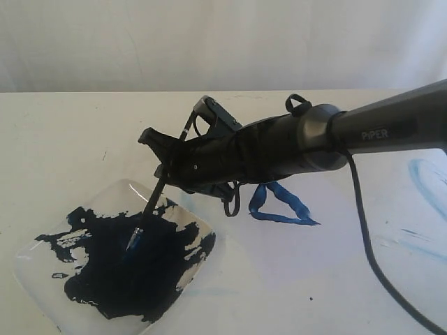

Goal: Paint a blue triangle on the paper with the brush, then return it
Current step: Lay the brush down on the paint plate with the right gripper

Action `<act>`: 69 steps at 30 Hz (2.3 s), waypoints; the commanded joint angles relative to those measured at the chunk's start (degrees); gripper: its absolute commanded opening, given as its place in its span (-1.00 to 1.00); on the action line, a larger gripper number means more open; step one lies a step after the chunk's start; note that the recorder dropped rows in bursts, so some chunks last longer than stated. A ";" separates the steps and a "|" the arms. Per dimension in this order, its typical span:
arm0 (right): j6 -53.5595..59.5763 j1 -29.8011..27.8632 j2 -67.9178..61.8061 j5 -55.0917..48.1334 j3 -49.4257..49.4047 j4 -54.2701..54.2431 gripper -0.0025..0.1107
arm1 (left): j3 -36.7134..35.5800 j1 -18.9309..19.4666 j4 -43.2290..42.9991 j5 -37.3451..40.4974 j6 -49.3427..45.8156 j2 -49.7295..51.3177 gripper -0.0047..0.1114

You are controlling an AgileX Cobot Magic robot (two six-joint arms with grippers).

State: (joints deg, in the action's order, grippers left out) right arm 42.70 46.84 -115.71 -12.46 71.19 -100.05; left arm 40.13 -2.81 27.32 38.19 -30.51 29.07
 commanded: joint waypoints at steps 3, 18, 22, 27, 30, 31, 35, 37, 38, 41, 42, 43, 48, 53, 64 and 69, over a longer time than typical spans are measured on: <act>0.11 0.18 0.17 1.84 0.10 0.10 -0.96 | -0.18 0.05 0.93 0.45 0.55 -0.39 -0.92; -4.56 0.31 -4.45 -0.08 0.10 0.10 -0.96 | -0.18 0.05 1.14 0.81 0.55 -0.39 -0.92; -4.54 0.31 -4.48 0.04 0.10 0.10 -0.96 | -0.18 0.05 1.14 0.81 0.55 -0.39 -0.92; -4.54 0.31 -4.48 0.82 0.10 0.10 -0.96 | -0.18 0.05 1.14 0.81 0.55 -0.39 -0.92; -4.54 0.31 -4.48 2.10 0.10 0.10 -0.96 | -0.18 0.05 1.14 0.81 0.55 -0.39 -0.92; -4.54 0.31 -4.48 2.45 0.10 0.10 -0.96 | -0.18 0.05 1.24 0.80 0.55 -0.39 -0.92; -4.54 0.31 -4.59 2.43 0.20 0.10 -0.96 | -0.18 0.05 1.64 0.80 0.55 -0.39 -0.92; -4.54 0.31 -5.26 2.43 0.20 0.10 -0.96 | -0.18 0.05 1.78 0.80 0.55 -0.39 -0.92; -4.54 0.31 -5.61 2.24 0.20 0.10 -0.96 | -0.18 0.05 1.78 0.80 0.55 -0.39 -0.92; -4.54 0.31 -5.84 2.25 0.20 0.10 -0.96 | -0.18 0.05 1.78 0.80 0.55 -0.39 -0.92; -4.54 0.31 -5.84 2.25 0.20 0.10 -0.96 | -0.18 0.05 1.78 0.80 0.55 -0.39 -0.92; -4.54 0.31 -5.84 2.25 0.20 0.10 -0.96 | -0.18 0.05 1.78 0.80 0.55 -0.39 -0.92; -4.54 0.31 -5.84 2.25 0.20 0.10 -0.96 | -0.18 0.05 1.78 0.80 0.55 -0.39 -0.92; -4.54 0.31 -5.84 2.25 0.20 0.10 -0.96 | -0.18 0.05 1.78 0.80 0.55 -0.39 -0.92; -4.43 0.31 -5.84 0.70 0.20 0.10 -0.96 | -0.18 0.05 1.78 0.80 0.55 -0.39 -0.92; -4.43 0.31 -5.84 0.70 0.20 0.10 -0.93 | -0.19 0.05 1.78 0.91 0.55 -0.39 -0.92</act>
State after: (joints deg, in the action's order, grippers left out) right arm 37.67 46.92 -120.97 -11.59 71.39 -100.38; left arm 40.13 -2.81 27.99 38.47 -30.51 29.07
